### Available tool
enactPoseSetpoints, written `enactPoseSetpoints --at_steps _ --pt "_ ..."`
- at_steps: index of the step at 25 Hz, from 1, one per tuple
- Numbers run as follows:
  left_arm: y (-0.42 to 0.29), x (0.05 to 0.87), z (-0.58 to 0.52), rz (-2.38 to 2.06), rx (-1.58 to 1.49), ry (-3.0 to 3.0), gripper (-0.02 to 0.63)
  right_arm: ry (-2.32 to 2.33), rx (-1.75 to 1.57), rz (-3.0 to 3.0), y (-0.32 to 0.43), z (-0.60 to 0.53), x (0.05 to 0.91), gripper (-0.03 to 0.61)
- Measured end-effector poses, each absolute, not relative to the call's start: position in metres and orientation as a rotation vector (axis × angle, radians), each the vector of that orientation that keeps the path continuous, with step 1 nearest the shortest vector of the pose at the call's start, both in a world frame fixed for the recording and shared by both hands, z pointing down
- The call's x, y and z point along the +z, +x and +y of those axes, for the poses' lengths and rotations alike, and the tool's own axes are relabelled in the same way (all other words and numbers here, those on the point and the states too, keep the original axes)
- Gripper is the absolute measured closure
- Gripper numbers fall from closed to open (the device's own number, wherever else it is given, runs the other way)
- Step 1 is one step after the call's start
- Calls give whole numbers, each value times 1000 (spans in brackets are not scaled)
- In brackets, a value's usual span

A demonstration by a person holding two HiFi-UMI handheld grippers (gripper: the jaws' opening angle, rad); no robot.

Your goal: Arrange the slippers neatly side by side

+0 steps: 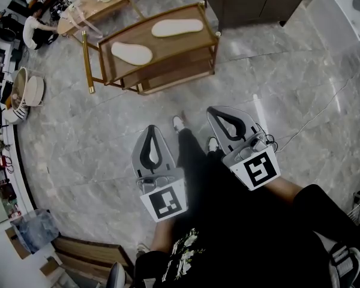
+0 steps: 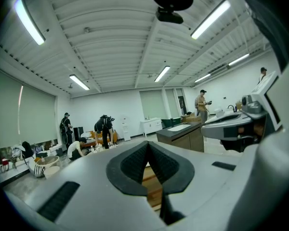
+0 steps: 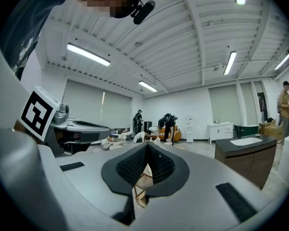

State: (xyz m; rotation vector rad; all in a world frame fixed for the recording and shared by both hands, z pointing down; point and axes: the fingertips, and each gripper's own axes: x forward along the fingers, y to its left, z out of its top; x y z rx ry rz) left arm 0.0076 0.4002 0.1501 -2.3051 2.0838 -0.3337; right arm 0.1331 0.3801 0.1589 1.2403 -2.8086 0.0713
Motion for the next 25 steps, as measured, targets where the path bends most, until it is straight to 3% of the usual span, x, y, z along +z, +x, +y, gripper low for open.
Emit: enactPoseSetpoints --at_steps 25 --pt "-35 156 350 2168 -381 -2262 612 1121 72 -2845 90 324 161 580"
